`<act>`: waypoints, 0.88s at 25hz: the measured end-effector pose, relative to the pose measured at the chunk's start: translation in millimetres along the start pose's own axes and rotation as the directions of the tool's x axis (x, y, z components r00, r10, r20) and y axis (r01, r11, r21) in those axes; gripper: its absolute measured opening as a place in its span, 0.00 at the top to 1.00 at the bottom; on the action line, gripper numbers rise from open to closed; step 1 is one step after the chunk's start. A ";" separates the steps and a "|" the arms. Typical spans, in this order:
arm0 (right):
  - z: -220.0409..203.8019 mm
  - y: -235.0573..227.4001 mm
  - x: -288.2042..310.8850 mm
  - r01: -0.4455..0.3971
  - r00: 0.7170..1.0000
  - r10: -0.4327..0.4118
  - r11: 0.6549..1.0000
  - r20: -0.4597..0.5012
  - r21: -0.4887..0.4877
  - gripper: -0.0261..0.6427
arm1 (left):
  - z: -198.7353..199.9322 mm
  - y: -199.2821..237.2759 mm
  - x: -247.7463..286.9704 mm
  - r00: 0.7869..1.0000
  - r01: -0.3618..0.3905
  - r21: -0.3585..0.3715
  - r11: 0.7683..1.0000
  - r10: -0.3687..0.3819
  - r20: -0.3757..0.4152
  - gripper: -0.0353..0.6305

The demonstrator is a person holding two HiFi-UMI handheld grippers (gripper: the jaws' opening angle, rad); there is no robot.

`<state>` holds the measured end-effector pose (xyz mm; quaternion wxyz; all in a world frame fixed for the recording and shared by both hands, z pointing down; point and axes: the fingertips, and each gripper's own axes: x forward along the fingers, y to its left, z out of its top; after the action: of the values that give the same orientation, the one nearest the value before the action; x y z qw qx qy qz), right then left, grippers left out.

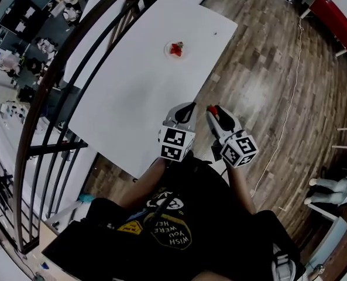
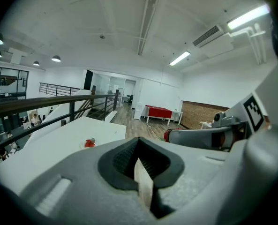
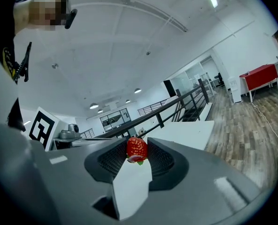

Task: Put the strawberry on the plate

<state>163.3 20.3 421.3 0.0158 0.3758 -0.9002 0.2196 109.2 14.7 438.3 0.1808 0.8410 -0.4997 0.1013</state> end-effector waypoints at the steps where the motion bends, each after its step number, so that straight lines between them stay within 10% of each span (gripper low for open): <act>1: 1.7 -3.0 7.5 -0.002 1.000 0.002 1.000 -0.008 -0.004 0.75 | 1.9 6.5 5.2 1.000 -0.004 -0.009 1.000 0.004 0.002 0.94; 15: 9.7 -19.9 100.7 -0.062 0.992 0.058 0.998 -0.113 -0.030 0.75 | -9.1 67.1 44.0 0.996 0.039 -0.103 0.994 -0.047 -0.075 0.94; 22: 12.8 -34.2 127.2 -0.122 0.982 0.117 0.992 -0.152 -0.024 0.75 | 1.7 91.7 64.0 0.995 -0.069 -0.074 0.995 0.063 -0.078 0.94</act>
<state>97.2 -91.3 447.5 0.0767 0.3033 -0.9209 0.2327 59.4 -77.3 477.8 0.2281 0.8121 -0.5236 0.1200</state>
